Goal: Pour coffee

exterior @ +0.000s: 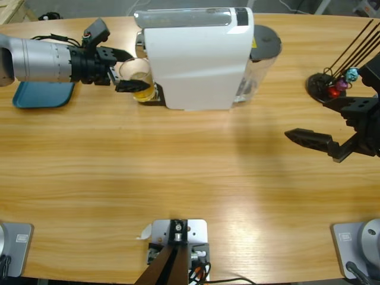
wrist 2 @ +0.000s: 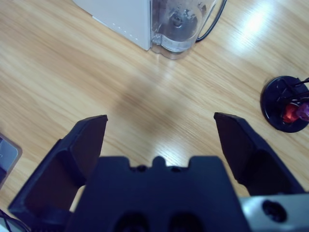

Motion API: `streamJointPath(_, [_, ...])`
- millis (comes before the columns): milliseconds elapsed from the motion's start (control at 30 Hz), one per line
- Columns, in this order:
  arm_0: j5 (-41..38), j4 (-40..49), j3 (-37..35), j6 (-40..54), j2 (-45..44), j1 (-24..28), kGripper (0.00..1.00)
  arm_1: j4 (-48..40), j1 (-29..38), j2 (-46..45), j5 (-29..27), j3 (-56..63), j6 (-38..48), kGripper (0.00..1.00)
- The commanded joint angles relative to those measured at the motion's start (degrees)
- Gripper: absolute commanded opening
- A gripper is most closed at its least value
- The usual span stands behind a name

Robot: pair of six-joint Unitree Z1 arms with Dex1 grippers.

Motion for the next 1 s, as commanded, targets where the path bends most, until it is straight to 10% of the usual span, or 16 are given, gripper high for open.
streamJointPath(33, [-1.0,-1.8,0.3,0.4,3.6,-1.1,0.910,-0.4,0.6,1.5,-0.8,1.3,-0.3,0.996])
streamJointPath(167, [-1.3,-1.9,0.7,0.5,3.9,-1.1,0.605,-0.4,0.6,1.4,-0.8,1.3,-0.2,0.996])
streamJointPath(500, [-1.8,-1.9,1.1,0.5,4.9,-1.1,0.345,-0.7,0.6,1.5,-0.8,1.3,-0.2,0.996])
streamJointPath(667, [-1.2,-1.9,1.5,0.6,4.6,-1.0,0.030,-0.7,0.5,1.8,-0.7,1.3,-0.2,0.996])
streamJointPath(1000, [-0.1,-1.7,4.5,-1.3,-3.5,3.9,0.000,-0.6,0.6,1.2,-1.8,1.4,0.2,0.996])
